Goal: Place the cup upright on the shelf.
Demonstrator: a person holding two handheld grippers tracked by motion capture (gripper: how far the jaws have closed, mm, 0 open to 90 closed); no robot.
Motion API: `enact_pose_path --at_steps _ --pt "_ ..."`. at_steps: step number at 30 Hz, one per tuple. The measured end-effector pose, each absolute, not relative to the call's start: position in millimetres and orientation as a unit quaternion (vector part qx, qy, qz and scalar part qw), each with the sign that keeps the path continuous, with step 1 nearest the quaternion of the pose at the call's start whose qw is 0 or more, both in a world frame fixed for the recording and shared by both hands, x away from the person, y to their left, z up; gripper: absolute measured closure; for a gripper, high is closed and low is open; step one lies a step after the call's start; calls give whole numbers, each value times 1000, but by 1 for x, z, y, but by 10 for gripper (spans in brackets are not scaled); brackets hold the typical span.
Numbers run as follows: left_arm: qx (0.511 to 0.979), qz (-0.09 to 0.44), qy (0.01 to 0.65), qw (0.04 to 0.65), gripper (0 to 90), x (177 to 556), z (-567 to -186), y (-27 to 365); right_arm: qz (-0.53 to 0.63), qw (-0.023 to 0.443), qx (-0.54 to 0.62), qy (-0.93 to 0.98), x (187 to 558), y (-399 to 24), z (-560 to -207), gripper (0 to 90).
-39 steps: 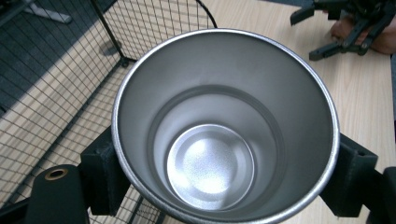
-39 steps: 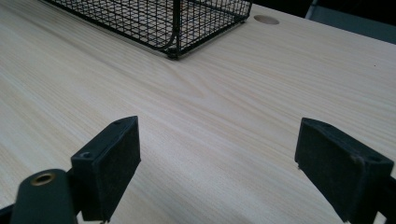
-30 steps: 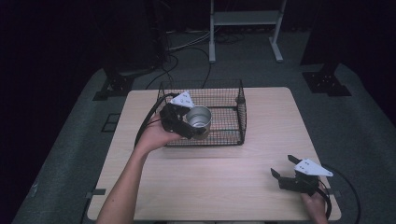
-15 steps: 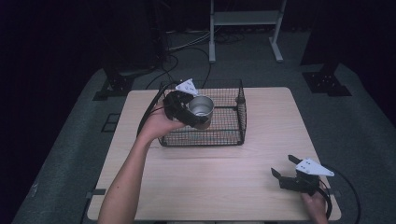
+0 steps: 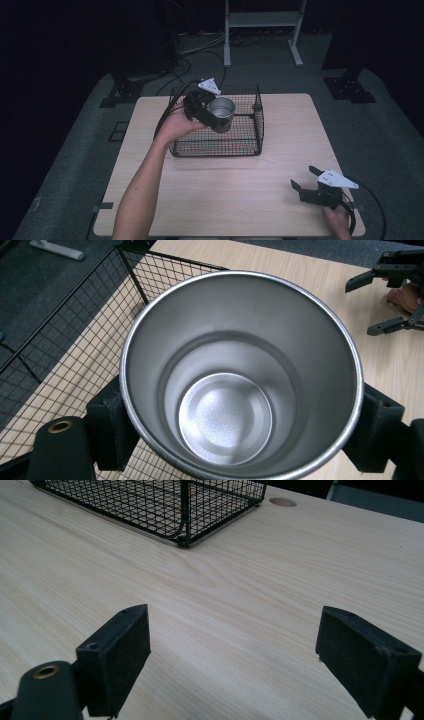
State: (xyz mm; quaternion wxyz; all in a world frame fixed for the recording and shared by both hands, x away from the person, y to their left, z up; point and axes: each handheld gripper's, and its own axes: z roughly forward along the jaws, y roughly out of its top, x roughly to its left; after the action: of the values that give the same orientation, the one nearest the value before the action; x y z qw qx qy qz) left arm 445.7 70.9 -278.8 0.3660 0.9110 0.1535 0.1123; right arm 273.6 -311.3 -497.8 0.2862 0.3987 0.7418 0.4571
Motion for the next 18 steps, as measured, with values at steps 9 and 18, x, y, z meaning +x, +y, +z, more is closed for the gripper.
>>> enact_pose_path --at_steps 9,18 --pt "912 94 152 368 179 466 -285 57 460 283 399 741 273 -311 -498 135" --pt "913 92 164 363 179 480 -298 54 462 282 399 740 273 -312 -498 135"
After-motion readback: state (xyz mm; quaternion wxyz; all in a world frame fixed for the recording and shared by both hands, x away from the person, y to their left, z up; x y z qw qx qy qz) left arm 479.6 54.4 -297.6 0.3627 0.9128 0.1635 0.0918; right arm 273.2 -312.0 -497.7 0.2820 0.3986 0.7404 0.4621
